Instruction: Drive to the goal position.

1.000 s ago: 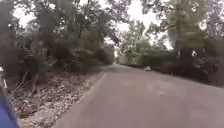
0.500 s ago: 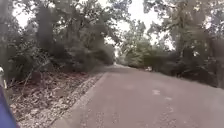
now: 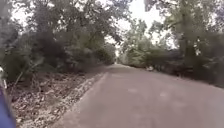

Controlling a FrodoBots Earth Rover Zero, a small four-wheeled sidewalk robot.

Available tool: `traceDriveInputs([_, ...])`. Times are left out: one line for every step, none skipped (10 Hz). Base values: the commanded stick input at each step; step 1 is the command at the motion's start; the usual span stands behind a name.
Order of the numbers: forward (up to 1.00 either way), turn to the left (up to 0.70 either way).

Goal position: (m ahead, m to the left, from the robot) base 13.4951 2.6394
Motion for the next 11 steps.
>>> traceDriveInputs([0.7, -0.01])
traceDriveInputs([0.7, -0.01])
traceDriveInputs([0.7, -0.01])
traceDriveInputs([0.7, -0.01])
traceDriveInputs([0.7, -0.01])
traceDriveInputs([0.7, -0.01])
traceDriveInputs([0.7, -0.01])
traceDriveInputs([0.7, -0.01])
traceDriveInputs([0.7, -0.02])
traceDriveInputs([0.7, -0.03])
traceDriveInputs([0.7, -0.04])
